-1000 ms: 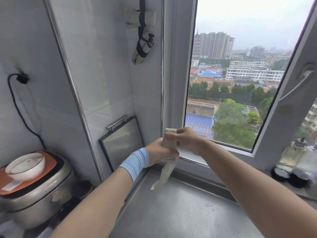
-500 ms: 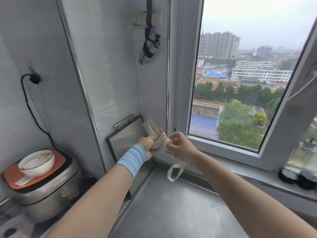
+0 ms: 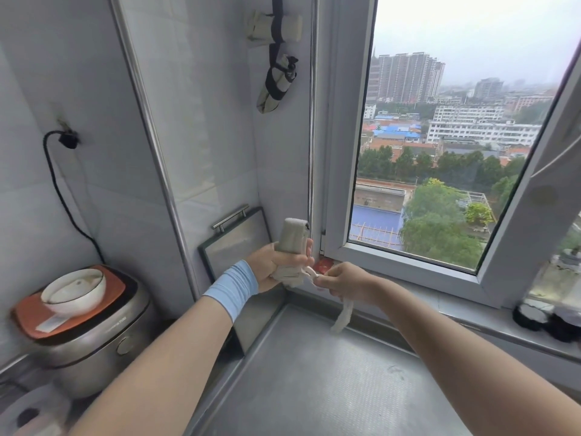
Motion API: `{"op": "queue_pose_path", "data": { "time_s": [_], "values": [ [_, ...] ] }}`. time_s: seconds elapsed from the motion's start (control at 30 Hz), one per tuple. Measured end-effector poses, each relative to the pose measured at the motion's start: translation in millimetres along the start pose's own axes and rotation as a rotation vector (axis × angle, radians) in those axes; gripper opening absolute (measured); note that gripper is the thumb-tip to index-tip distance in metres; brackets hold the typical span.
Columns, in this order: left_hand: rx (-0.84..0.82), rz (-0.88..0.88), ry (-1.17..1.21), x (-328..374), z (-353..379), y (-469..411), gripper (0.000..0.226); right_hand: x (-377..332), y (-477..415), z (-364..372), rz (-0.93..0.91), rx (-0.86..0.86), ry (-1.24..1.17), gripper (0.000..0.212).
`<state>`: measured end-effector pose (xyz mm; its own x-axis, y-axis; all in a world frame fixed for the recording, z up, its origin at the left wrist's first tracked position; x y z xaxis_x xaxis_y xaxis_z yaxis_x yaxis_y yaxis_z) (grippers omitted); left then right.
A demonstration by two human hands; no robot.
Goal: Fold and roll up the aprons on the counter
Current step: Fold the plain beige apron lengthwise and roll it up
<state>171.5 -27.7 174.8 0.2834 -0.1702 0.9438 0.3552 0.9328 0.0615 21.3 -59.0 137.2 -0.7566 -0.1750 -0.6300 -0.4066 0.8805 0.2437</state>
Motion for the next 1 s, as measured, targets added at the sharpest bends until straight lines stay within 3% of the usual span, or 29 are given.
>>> {"op": "queue_pose_path", "data": {
  "time_s": [0.13,0.27,0.37,0.47,0.57,0.67,0.8,0.9,1.0],
  "values": [
    [-0.189,-0.239,-0.535,-19,20,5,0.029,1,-3,-11,0.005,-0.042,0.126,0.021],
    [-0.213,-0.443,-1.026,-45,33,3,0.036,-18,-2,-23,-0.046,-0.027,0.401,0.026],
    [-0.18,-0.52,-1.345,-67,26,0,0.038,-29,-5,-34,-0.059,0.053,0.423,0.024],
    [0.002,-0.594,-1.206,-90,4,4,0.039,-29,-7,-45,-0.059,0.11,0.286,0.032],
    [0.139,-0.576,-0.995,-98,-12,6,0.022,-24,-3,-38,-0.08,0.075,0.181,0.03],
    [0.253,-0.556,-0.931,-99,-32,7,0.019,-19,0,-22,-0.129,-0.053,-0.256,0.033],
    [0.392,-0.451,-0.747,-105,-55,-2,0.01,-13,12,14,-0.168,-0.312,-0.451,0.038],
    [0.374,-0.342,-0.874,-100,-68,-8,0.01,5,18,51,-0.146,-0.496,-0.591,0.032],
    [0.441,-0.253,-0.916,-97,-81,-4,0.02,50,13,88,0.007,-0.52,-0.693,0.029]
  ]
}}
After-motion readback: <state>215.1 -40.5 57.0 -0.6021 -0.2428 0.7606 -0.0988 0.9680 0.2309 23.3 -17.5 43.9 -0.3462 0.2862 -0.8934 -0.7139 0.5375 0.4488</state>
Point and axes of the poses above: each hand's wrist, its own y-axis away from the middle knuckle, its own z-axis out of the palm, x = y × z, the point moved 7 cm from there along -y, towards the middle knuckle, and after that the axes turned 7 degrees about y, right-handed, at the moved point
